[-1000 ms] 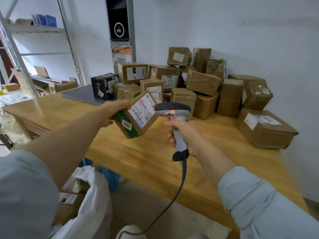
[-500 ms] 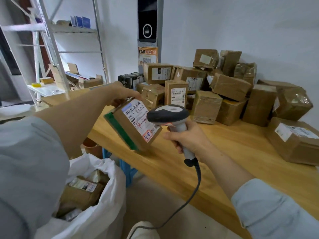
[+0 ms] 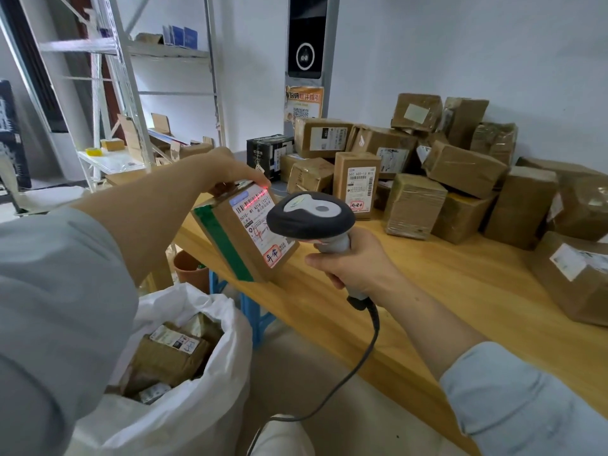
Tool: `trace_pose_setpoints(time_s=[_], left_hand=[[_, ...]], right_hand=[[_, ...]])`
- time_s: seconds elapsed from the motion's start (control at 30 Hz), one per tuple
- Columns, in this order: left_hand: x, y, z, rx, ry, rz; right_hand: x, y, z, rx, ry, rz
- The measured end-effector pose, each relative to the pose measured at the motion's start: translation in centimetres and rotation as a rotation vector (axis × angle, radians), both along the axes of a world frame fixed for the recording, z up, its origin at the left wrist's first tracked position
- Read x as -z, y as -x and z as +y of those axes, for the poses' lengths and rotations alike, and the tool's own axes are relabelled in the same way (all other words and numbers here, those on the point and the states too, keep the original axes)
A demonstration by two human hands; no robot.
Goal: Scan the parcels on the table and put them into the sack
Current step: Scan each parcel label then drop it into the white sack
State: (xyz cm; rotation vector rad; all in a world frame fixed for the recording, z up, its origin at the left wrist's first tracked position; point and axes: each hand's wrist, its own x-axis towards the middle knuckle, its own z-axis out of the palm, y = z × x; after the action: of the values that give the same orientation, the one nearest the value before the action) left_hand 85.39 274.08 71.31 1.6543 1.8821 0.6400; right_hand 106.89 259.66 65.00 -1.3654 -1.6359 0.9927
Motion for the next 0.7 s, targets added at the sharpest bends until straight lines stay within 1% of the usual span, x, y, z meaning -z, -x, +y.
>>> trace_pose_setpoints(time_s=[0.6,0.7], left_hand=[[0.5,2.8,-0.5,-0.061,0.007,-0.067],[0.6,3.6,-0.9,-0.078,0.024,-0.088]], right_hand=[[0.2,2.2,0.2,-0.047,-0.004,0.017],[0.5,2.9,0.6,-0.057,0.019,0.053]])
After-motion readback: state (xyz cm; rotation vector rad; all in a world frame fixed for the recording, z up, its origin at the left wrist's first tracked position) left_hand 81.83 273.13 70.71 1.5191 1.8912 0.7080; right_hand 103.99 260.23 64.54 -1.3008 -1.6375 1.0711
